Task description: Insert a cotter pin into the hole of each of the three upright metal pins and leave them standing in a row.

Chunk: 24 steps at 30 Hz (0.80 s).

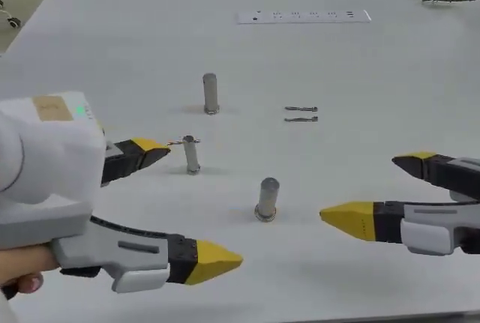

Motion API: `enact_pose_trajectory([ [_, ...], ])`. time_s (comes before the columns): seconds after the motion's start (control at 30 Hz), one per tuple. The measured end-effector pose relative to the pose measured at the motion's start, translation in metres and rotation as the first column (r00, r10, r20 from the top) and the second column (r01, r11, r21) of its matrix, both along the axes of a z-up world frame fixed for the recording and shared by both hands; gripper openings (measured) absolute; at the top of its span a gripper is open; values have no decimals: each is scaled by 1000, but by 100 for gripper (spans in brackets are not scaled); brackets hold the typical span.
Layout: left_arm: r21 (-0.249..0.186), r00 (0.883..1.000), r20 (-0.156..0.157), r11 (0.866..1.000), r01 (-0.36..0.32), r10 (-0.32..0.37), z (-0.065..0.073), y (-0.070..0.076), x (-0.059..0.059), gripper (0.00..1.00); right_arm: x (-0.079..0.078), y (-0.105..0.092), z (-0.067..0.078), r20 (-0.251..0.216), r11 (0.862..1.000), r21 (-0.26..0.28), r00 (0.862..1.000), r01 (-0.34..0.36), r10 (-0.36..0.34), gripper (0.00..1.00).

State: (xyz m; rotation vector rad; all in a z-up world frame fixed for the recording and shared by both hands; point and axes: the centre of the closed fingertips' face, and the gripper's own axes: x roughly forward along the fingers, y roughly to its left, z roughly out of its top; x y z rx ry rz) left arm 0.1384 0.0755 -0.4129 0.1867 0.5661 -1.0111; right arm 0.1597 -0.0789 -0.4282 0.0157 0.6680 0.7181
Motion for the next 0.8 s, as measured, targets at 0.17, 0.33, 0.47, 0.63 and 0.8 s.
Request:
enact_pose_trajectory([
  [0.17, 9, 1000, -7, 1000, -6, 6, -4, 8, 0, 99, 7, 0, 4, 5, 1000, -24, 1000, -18, 19, 91],
  [0.33, 12, 1000, -17, 1000, -14, 14, -7, 14, -2, 99, 17, -3, 6, -17, 996, -68, 998, -57, 56, 90],
  [0.47, 5, 999, -25, 1000, -21, 21, -7, 16, -4, 99, 29, -5, 12, -6, 991, -103, 996, -87, 87, 89],
  [0.63, 1, 999, -40, 1000, -28, 28, -10, 18, -9, 99, 43, -6, 17, -9, 979, -143, 989, -147, 147, 84],
  [0.8, -4, 998, -46, 999, -39, 39, -10, 19, -12, 99, 52, -4, 19, -11, 954, -201, 974, -224, 226, 80],
])
